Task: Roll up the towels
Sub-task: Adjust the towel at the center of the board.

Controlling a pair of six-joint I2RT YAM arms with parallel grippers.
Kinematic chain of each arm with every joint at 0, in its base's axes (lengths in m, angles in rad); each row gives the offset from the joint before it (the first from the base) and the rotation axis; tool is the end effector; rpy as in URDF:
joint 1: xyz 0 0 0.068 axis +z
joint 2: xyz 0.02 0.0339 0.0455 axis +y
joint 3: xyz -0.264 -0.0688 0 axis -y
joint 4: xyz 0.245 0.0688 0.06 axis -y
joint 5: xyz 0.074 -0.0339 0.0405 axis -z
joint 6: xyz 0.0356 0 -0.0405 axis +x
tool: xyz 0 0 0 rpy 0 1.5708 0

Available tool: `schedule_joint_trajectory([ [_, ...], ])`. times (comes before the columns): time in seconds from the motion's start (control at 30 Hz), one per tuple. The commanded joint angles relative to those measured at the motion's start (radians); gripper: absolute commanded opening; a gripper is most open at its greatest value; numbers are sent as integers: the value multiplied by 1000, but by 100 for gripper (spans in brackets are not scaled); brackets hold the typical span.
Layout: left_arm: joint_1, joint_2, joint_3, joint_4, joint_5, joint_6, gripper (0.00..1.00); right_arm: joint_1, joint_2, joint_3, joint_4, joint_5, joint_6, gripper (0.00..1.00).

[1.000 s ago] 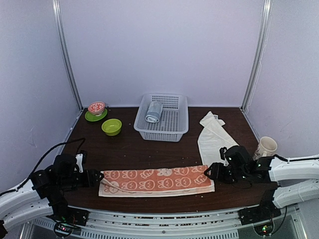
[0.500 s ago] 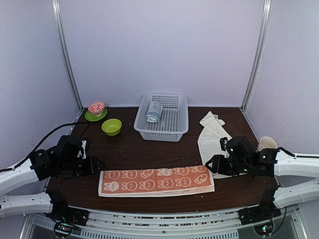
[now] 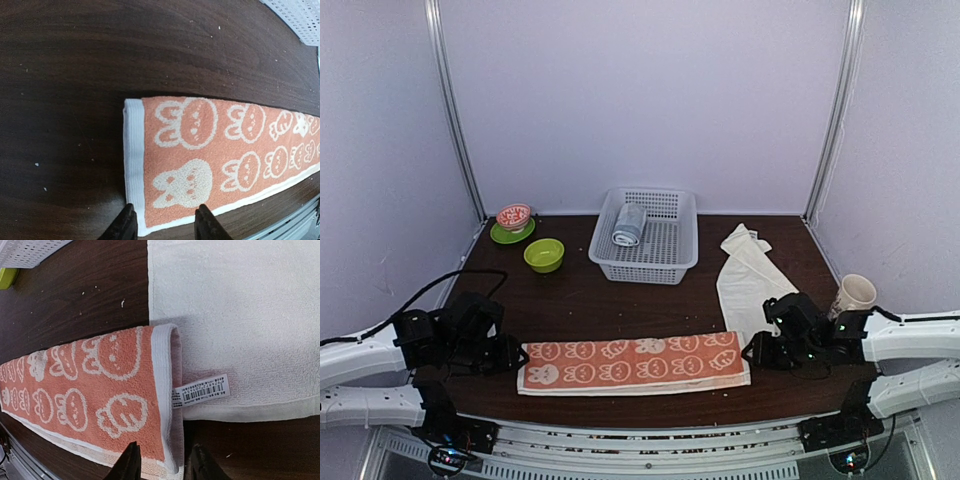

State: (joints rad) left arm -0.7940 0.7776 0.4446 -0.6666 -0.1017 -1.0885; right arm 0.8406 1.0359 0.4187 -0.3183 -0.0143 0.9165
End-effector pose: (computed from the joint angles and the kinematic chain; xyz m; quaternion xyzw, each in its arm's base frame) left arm 0.1022 -0.0989 0.1833 -0.1548 0.9458 -0.1987 0.2051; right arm 0.1230 0.1382 0.1595 0.0338 0.9493 0.2448 0.1941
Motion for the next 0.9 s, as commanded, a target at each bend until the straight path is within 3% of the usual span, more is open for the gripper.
schedule_joint_trajectory([
  [0.0, -6, 3, -17, 33, -5, -14, 39, 3, 21, -20, 41, -25, 25, 32],
  [0.1, -5, 2, -18, 35, -6, -11, 38, 5, 23, -22, 52, -34, 30, 26],
  [0.53, -6, -13, -27, 33, -12, 4, 37, 11, 47, -29, 44, -50, 35, 16],
  [0.87, -5, 29, 32, 79, 24, 38, 24, 20, 48, -24, 38, -50, 43, 4],
])
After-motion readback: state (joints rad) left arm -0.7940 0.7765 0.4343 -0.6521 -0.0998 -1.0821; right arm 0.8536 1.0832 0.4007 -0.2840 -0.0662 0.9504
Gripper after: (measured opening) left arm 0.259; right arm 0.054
